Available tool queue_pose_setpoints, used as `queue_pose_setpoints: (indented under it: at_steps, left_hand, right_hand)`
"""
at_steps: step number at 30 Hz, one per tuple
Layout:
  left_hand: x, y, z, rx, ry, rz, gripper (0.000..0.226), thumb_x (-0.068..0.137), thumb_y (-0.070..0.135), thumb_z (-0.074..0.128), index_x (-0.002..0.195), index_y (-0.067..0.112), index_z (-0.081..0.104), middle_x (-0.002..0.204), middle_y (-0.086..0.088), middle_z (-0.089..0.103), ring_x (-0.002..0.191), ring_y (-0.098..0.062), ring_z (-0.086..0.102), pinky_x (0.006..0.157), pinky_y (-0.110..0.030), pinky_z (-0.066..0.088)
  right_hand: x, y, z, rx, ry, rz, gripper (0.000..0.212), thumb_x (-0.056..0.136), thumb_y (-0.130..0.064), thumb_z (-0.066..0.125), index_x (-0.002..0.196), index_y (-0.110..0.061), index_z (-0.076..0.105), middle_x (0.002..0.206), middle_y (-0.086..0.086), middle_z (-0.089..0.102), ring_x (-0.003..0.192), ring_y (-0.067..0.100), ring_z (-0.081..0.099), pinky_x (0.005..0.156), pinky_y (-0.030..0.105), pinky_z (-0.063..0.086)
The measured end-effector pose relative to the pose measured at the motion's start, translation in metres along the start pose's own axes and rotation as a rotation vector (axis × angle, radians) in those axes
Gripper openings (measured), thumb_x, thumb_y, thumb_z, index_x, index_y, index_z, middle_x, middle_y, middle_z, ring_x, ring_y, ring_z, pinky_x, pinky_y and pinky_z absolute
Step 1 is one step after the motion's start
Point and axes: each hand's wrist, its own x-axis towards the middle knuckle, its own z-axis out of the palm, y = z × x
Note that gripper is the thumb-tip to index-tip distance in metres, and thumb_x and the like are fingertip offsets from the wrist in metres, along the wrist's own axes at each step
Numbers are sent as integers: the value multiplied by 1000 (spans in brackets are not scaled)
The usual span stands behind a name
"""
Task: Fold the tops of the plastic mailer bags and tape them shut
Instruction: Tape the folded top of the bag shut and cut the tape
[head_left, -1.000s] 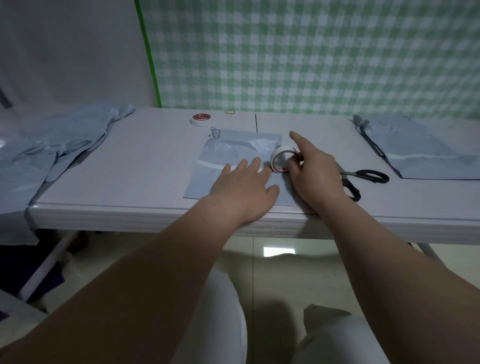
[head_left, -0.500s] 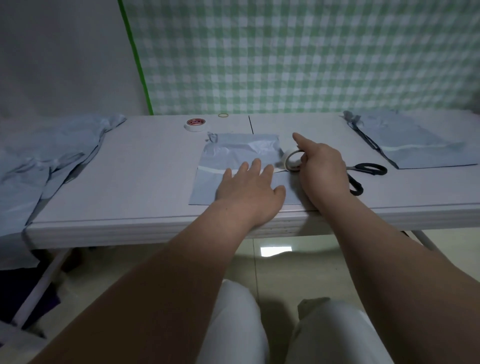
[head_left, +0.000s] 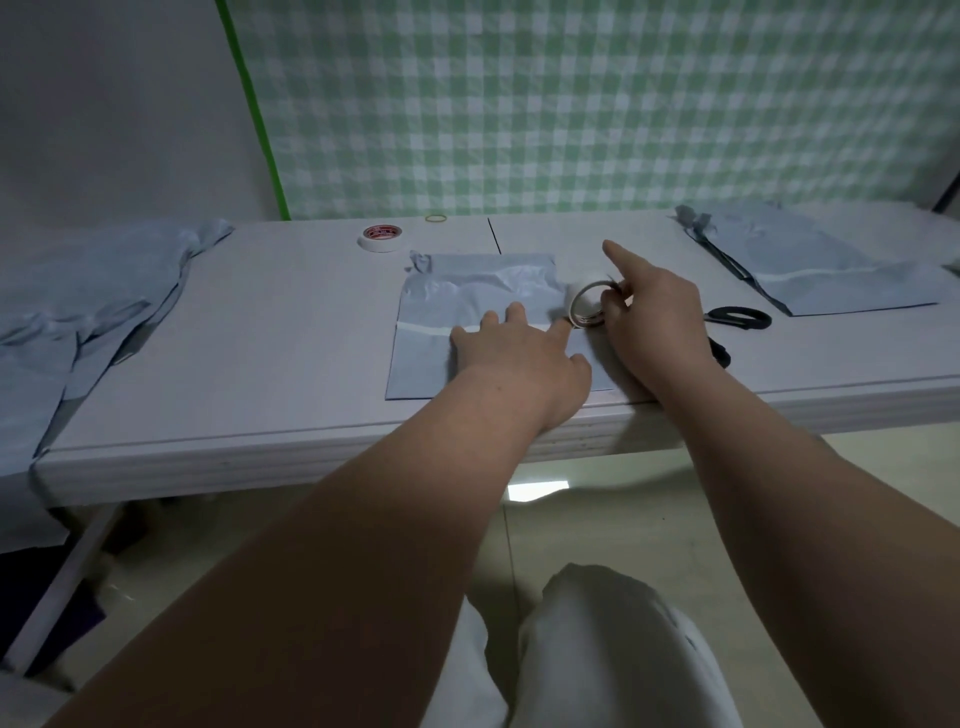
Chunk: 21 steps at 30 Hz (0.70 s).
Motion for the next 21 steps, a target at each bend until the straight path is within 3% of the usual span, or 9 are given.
queue_pose_setpoints:
  at_steps: [2, 5, 9, 13, 21]
  left_hand:
    - [0, 1, -1, 5, 1, -1, 56, 97, 48, 18, 151, 35, 11, 159, -13, 6, 143, -36, 13, 111, -61, 16]
    - [0, 1, 0, 16, 3, -3, 56, 97, 49, 18, 151, 34, 10, 159, -14, 5, 143, -37, 12, 111, -61, 15]
    - [0, 2, 0, 52, 13, -8, 56, 97, 49, 17, 150, 34, 12, 158, -16, 6, 142, -38, 14, 111, -63, 8]
    - [-1, 2, 1, 66, 14, -20, 57, 97, 51, 15, 151, 34, 9, 159, -15, 2, 144, -37, 9, 110, -64, 0]
    - [-2, 5, -2, 75, -25, -37, 56, 97, 50, 13, 151, 37, 2, 160, -14, -2, 145, -38, 5, 108, -67, 0]
  right_hand:
    - [-1, 1, -1, 42, -4, 8, 46, 94, -12, 47, 138, -24, 48, 114, 9, 66, 100, 24, 59, 83, 17, 35]
    - [-2, 0, -1, 77, -36, 11, 44, 95, -10, 45, 135, -27, 52, 126, 4, 62, 113, 18, 56, 84, 8, 30]
    - [-3, -4, -1, 84, -43, 51, 54, 90, -1, 36, 134, -28, 53, 118, 4, 64, 102, 18, 57, 87, 21, 40]
    - [-4, -6, -1, 20, 9, 72, 61, 84, 2, 34, 136, -26, 51, 111, 10, 62, 104, 27, 56, 91, 35, 44]
    - [-5, -4, -1, -57, 40, 84, 59, 87, 3, 36, 138, -23, 48, 113, 14, 53, 104, 29, 52, 80, 26, 33]
